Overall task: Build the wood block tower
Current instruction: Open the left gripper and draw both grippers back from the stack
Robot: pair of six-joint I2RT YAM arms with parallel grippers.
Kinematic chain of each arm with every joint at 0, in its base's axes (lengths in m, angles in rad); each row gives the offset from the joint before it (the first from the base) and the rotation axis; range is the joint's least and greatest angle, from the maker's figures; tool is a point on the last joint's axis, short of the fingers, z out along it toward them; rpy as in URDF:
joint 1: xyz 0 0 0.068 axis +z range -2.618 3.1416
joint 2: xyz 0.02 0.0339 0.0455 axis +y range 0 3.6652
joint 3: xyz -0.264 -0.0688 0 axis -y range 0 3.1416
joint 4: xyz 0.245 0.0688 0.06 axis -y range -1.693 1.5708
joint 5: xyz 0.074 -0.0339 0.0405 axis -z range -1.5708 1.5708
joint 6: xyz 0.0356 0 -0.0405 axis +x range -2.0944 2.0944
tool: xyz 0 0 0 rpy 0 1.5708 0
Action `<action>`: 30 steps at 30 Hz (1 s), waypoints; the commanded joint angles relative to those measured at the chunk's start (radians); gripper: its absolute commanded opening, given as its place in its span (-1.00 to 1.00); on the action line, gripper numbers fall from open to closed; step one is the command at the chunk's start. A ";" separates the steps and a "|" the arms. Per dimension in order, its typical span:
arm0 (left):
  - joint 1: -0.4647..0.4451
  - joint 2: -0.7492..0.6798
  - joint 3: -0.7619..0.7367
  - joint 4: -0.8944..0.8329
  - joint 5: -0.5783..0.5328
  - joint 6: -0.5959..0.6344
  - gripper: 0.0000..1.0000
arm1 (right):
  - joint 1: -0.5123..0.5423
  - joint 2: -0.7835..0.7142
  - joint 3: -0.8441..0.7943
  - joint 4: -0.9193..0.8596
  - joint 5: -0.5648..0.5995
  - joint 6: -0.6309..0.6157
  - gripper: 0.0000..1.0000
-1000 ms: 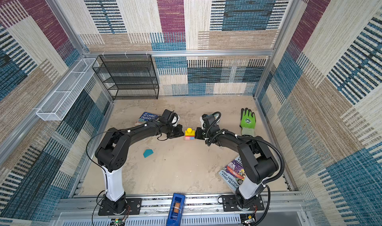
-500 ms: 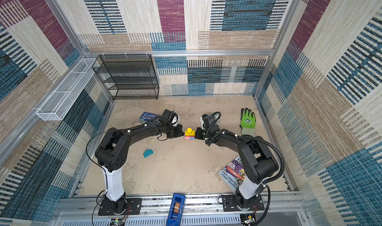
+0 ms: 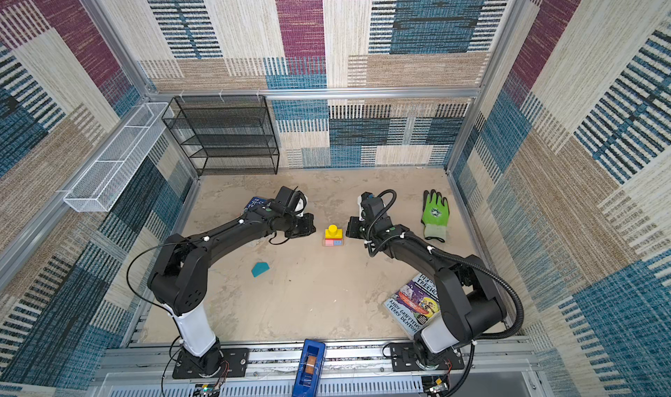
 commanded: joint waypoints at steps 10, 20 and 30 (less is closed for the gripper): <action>0.000 -0.101 -0.007 -0.090 -0.033 0.046 -0.80 | 0.000 -0.116 -0.064 0.002 0.039 0.043 -1.00; -0.017 -0.002 0.049 -0.014 0.066 0.001 -0.97 | 0.000 -0.134 -0.089 0.011 0.044 0.043 -1.00; -0.033 0.091 0.115 0.005 0.108 -0.014 -1.00 | 0.000 -0.135 -0.098 0.018 0.049 0.039 -1.00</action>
